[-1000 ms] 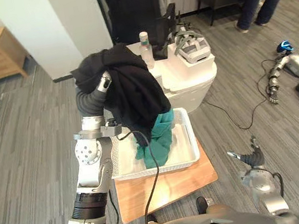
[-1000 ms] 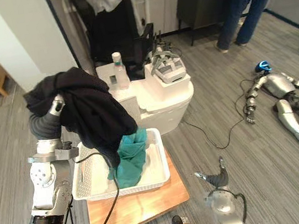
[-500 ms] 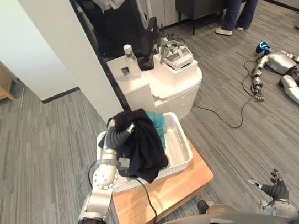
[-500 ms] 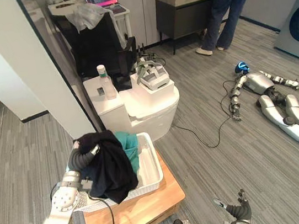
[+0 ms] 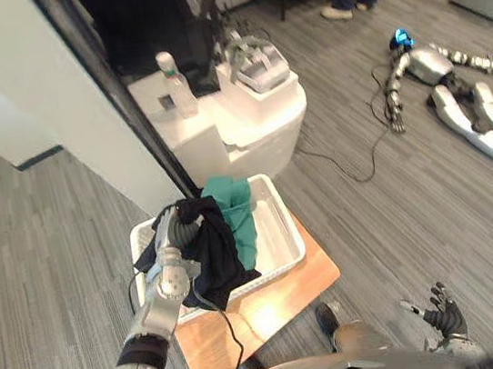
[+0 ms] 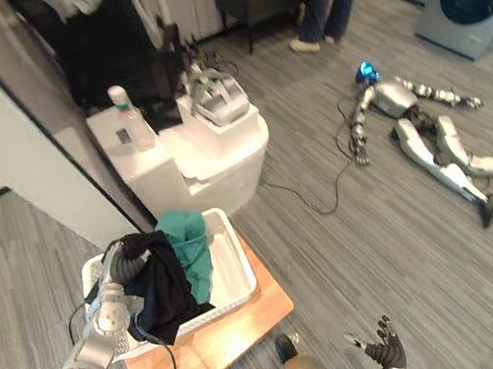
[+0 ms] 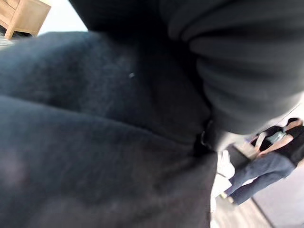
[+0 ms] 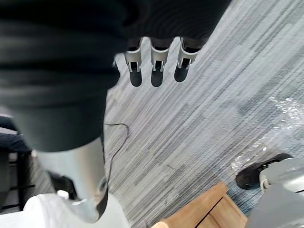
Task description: Tidy the bed and pick cloth on bed and put in laundry
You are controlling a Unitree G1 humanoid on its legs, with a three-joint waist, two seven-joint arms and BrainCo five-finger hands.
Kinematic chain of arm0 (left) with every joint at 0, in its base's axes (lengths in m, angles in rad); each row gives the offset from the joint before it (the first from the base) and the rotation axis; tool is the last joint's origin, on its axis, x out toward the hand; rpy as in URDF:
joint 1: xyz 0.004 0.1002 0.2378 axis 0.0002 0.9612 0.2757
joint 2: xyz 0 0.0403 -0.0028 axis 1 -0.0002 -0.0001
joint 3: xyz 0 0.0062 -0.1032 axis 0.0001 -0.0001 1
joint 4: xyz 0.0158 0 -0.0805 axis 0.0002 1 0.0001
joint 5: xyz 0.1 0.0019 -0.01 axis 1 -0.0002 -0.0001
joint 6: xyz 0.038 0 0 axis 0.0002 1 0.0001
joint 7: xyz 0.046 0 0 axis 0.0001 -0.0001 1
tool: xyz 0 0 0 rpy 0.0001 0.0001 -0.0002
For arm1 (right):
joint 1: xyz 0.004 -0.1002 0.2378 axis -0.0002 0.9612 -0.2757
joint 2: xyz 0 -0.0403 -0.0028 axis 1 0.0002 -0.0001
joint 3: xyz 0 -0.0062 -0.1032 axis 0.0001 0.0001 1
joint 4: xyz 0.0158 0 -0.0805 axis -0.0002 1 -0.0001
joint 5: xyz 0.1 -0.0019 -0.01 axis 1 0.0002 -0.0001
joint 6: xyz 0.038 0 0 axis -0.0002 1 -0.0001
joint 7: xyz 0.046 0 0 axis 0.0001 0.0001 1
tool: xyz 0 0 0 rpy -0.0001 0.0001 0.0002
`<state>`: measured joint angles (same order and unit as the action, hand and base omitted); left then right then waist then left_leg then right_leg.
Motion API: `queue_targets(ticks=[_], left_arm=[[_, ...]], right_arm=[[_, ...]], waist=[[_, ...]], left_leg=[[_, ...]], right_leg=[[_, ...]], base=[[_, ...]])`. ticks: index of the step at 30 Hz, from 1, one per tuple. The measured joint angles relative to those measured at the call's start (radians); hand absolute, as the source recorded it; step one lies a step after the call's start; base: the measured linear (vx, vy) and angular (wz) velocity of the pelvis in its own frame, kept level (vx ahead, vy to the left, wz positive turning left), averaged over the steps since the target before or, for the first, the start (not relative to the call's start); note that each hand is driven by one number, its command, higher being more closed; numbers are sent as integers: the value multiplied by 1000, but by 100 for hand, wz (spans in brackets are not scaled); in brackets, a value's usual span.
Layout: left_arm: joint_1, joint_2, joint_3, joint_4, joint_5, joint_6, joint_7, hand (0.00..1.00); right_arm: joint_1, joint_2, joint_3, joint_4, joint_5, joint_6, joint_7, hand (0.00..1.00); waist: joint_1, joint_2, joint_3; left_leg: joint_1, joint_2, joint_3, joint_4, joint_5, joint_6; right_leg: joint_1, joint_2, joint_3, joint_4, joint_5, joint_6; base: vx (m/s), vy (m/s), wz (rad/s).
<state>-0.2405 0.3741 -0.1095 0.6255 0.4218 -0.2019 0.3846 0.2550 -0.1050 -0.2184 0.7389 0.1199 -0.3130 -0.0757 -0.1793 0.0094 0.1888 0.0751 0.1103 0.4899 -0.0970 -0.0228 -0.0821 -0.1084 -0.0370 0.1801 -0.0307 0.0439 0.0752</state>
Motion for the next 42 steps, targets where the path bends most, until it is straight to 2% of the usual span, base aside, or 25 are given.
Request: queue_targets(ticks=[4,5,7,9,10,11,13,16,20,25,28,29,31,33,34,39,42], left_arm=[[-136,11,-2,32,-8,4,13,100],[-171,10,-10,43,-42,4,13,100],[-208,-5,-13,70,-169,12,-8,100],[-213,-40,-6,81,-367,20,-65,100],[-214,-54,-4,91,-405,20,-78,100],[-213,-78,-3,109,-474,20,-103,0],[-202,-113,1,116,-536,20,-148,0],[-182,-140,1,116,-600,18,-190,0],[-165,-142,14,113,-672,18,-197,0],[-127,-131,47,80,-754,16,-245,0],[-59,-126,74,19,-747,-1,-272,0],[-27,-121,76,-18,-721,-23,-275,0],[22,-107,85,-103,-718,-35,-294,0],[75,-94,110,-216,-789,-49,-351,0],[106,-95,122,-271,-806,-49,-375,0],[225,-115,156,-392,-847,-41,-404,0],[295,-138,169,-434,-866,-31,-403,0]], right_arm=[[-82,-19,2,-8,34,-32,12,0],[-101,-30,11,-16,36,-43,13,0],[-112,-37,41,-40,38,-59,10,0],[-127,-31,89,-64,55,-67,-5,0],[-130,-31,99,-69,55,-67,-10,0],[-136,-29,119,-85,54,-67,-19,0],[-143,-28,147,-128,53,-69,-38,0],[-143,-29,152,-156,53,-71,-46,0],[-143,-31,152,-160,52,-67,-46,0],[-142,-33,152,-154,15,-31,-42,0],[-137,-37,149,-152,7,-8,-36,0],[-131,-44,148,-150,-26,7,-36,0],[-124,-55,149,-130,-85,28,-37,0],[-116,-56,150,-96,-158,61,-41,0],[-98,-54,150,-88,-185,78,-41,0],[-56,-51,150,-27,-206,129,-36,0],[-50,-50,150,17,-215,134,-19,0]], waist=[[-26,-4,98],[-29,-5,133],[-35,-5,156],[-43,-4,192],[-43,-1,199],[-44,-1,213],[-41,-1,238],[-25,0,242],[-22,2,242],[-25,9,237],[-24,24,227],[-22,36,213],[-18,57,170],[-14,68,140],[-2,71,113],[32,68,36],[46,56,6]], left_leg=[[-58,-3,24,15,4,5],[-67,-4,32,20,4,5],[-102,-4,46,34,2,6],[-121,-3,49,46,2,6],[-125,-2,49,50,2,6],[-127,-1,49,55,1,6],[-135,5,48,71,-2,1],[-164,12,44,89,-2,1],[-163,13,27,103,-2,2],[-153,13,-15,101,-3,9],[-130,12,-34,95,-1,11],[-121,11,-39,90,1,11],[-121,6,-63,73,10,8],[-91,3,-90,59,18,14],[-75,3,-97,53,17,13],[-19,-8,-140,26,19,13],[3,-15,-162,19,19,14]], right_leg=[[-67,0,41,5,27,6],[-81,1,53,9,33,10],[-114,-2,61,12,36,12],[-131,-3,70,12,38,12],[-133,-3,70,13,38,12],[-134,-3,71,14,37,12],[-137,-2,71,19,37,12],[-166,1,67,39,37,12],[-161,-2,43,59,34,9],[-135,-10,-10,74,0,0],[-105,-9,-25,71,-3,-1],[-90,-11,-33,63,-4,0],[-85,-17,-48,53,-3,2],[-38,-20,-74,33,-2,3],[-16,-20,-83,23,-3,2],[65,-23,-127,-8,-9,3],[101,-31,-150,-19,-16,5]], base=[[15,1,-24],[18,0,-20],[29,-7,-19],[57,-25,-8],[39,-28,-2],[0,0,0],[19,-41,-1],[-3,-47,5],[-45,-28,13],[-84,-43,29],[-52,-28,19],[-27,-10,20],[2,-2,27],[35,8,33],[42,7,20],[65,10,28],[46,15,22]])
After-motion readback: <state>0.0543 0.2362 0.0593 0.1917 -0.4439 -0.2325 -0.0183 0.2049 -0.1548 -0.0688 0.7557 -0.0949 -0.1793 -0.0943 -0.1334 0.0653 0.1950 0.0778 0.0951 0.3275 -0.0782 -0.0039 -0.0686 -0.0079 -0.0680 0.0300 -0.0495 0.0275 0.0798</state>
